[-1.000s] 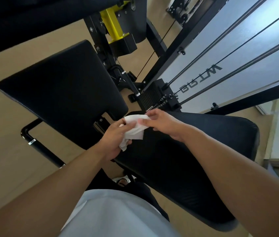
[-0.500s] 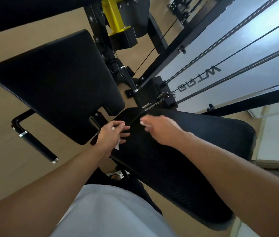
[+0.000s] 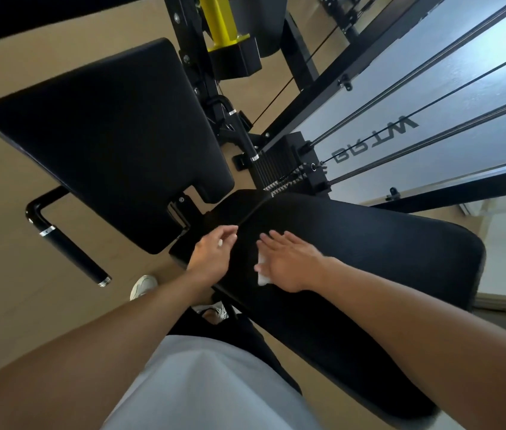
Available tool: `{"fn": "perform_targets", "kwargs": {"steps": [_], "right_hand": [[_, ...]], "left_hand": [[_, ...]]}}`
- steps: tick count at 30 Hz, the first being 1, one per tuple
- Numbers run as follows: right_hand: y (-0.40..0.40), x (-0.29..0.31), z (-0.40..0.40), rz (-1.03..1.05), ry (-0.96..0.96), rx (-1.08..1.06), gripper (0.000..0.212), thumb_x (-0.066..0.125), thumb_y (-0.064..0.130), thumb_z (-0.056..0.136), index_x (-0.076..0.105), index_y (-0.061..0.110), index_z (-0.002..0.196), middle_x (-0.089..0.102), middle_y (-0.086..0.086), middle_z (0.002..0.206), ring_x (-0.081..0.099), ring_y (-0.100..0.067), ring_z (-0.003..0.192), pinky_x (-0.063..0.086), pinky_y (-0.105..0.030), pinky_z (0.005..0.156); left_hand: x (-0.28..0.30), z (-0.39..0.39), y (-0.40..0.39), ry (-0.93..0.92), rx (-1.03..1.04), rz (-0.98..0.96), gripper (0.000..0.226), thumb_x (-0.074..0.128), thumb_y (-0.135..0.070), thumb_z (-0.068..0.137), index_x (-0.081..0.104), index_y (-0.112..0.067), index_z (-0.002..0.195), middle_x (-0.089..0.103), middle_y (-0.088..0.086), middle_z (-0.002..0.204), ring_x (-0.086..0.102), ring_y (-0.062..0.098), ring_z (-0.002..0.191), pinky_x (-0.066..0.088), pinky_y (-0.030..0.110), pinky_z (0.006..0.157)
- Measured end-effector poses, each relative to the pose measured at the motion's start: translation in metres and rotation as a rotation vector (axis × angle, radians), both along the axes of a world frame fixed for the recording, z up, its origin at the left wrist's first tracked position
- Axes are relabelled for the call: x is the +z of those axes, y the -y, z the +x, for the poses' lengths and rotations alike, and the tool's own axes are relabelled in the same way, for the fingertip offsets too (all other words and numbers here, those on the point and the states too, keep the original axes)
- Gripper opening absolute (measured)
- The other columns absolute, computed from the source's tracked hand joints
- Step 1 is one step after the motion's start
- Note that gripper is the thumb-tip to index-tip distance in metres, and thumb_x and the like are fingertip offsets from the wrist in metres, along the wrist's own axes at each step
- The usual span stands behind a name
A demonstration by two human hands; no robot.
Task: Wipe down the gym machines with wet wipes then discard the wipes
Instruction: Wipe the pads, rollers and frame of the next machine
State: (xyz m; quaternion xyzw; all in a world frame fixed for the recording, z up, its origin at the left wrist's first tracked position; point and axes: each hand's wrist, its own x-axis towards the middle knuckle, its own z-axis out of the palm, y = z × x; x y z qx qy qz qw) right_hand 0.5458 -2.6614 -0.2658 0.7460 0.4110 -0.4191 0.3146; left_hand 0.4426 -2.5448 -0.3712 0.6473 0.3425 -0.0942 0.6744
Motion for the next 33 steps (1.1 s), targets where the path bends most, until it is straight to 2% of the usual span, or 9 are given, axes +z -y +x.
{"fn": "perform_targets", "kwargs": {"steps": [4,7,10,13,17,22,24,30,33], "right_hand": [[0.008,0.001,0.033,-0.048,0.094,-0.071,0.074,0.019,0.056,0.107,0.002,0.011,0.163,-0.003,-0.008,0.171,-0.007,-0.022,0.157,-0.001,-0.043,0.127],[0.012,0.003,0.027,-0.009,0.056,-0.071,0.079,0.016,0.066,0.102,0.002,0.017,0.163,-0.004,-0.003,0.171,-0.010,-0.020,0.157,-0.004,-0.043,0.127],[0.012,0.002,0.013,-0.004,-0.022,-0.032,0.076,0.019,0.064,0.103,0.001,0.021,0.163,-0.005,0.001,0.171,-0.011,-0.019,0.156,-0.004,-0.044,0.127],[0.012,-0.003,0.047,-0.051,0.070,-0.062,0.074,0.020,0.060,0.105,-0.001,0.019,0.163,-0.007,-0.001,0.171,-0.012,-0.022,0.156,-0.005,-0.046,0.126],[0.010,-0.010,0.069,-0.109,0.145,-0.104,0.076,0.019,0.062,0.104,-0.004,0.020,0.163,-0.011,-0.003,0.170,-0.014,-0.024,0.156,-0.006,-0.047,0.126],[-0.013,-0.019,-0.026,-0.059,-0.229,0.149,0.075,0.018,0.063,0.104,-0.006,0.024,0.162,-0.012,-0.001,0.170,-0.015,-0.023,0.155,-0.005,-0.048,0.126],[-0.015,-0.023,-0.025,-0.061,-0.275,0.167,0.074,0.018,0.065,0.103,-0.005,0.026,0.162,-0.011,0.002,0.170,-0.016,-0.020,0.155,-0.007,-0.046,0.126],[-0.005,-0.032,0.088,-0.119,0.110,-0.086,0.078,0.020,0.065,0.103,-0.008,0.024,0.162,-0.015,-0.001,0.169,-0.018,-0.022,0.155,-0.009,-0.047,0.125],[-0.015,-0.043,0.072,-0.102,0.079,-0.124,0.082,0.023,0.066,0.102,-0.014,0.022,0.161,-0.017,-0.004,0.169,-0.019,-0.022,0.154,-0.010,-0.047,0.125]], "left_hand": [[-0.010,-0.005,0.029,0.021,-0.183,0.005,0.044,0.048,-0.039,0.105,0.049,-0.029,0.148,0.040,-0.007,0.157,0.027,0.015,0.151,0.024,0.032,0.120],[-0.014,-0.006,0.038,0.009,-0.173,0.018,0.049,0.041,-0.048,0.105,0.043,-0.031,0.151,0.032,-0.012,0.161,0.015,0.011,0.153,0.017,0.035,0.123],[-0.019,-0.011,0.040,0.072,-0.192,0.022,0.052,0.031,-0.054,0.105,0.039,-0.033,0.152,0.028,-0.015,0.162,0.011,0.002,0.152,0.011,0.033,0.126],[-0.023,-0.012,0.040,0.066,-0.229,0.070,0.053,0.042,-0.051,0.104,0.037,-0.034,0.153,0.021,-0.023,0.158,0.007,0.001,0.150,0.013,0.035,0.126],[-0.025,-0.013,0.040,0.053,-0.191,0.031,0.048,0.038,-0.048,0.106,0.038,-0.037,0.153,0.027,-0.013,0.163,0.012,0.012,0.154,0.013,0.036,0.126],[-0.023,-0.017,0.034,0.004,0.026,-0.036,0.045,0.031,-0.046,0.108,0.040,-0.039,0.152,0.041,-0.006,0.158,0.036,0.013,0.146,0.029,0.027,0.117],[-0.029,-0.022,0.028,-0.013,0.088,-0.030,0.046,0.031,-0.047,0.107,0.040,-0.038,0.151,0.045,-0.007,0.155,0.039,0.011,0.144,0.031,0.024,0.112],[-0.045,-0.039,0.017,-0.036,0.203,0.012,0.050,0.029,-0.055,0.105,0.042,-0.038,0.150,0.048,-0.011,0.152,0.040,0.010,0.143,0.031,0.029,0.116],[-0.047,-0.039,0.015,-0.049,0.251,0.040,0.051,0.029,-0.055,0.105,0.043,-0.037,0.150,0.048,-0.011,0.152,0.040,0.010,0.143,0.030,0.027,0.114]]}}
